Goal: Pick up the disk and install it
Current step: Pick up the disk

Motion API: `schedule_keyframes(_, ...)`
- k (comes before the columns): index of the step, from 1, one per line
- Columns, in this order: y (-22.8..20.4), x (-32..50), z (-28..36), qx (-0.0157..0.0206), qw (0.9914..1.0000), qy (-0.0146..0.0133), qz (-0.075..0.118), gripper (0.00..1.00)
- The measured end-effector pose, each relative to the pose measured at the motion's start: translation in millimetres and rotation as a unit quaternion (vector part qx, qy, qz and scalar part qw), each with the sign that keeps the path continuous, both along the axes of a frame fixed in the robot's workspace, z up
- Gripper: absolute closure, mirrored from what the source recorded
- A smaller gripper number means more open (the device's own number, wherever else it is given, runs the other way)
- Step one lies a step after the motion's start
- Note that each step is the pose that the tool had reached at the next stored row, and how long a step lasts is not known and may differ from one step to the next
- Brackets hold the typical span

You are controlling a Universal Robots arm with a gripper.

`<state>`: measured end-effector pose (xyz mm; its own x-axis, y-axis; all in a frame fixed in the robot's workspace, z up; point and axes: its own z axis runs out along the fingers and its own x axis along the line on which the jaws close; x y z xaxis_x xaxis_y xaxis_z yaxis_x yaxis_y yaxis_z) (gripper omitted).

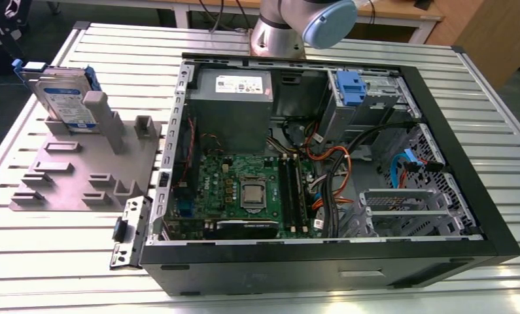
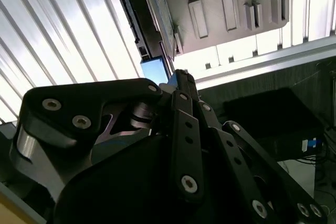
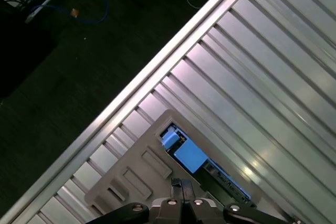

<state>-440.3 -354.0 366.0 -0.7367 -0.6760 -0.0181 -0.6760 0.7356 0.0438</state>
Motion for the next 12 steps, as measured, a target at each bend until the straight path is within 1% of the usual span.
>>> schedule_keyframes(12,0.0,0.0,0.0,0.0,0.9998,0.0,0.02,0.89)
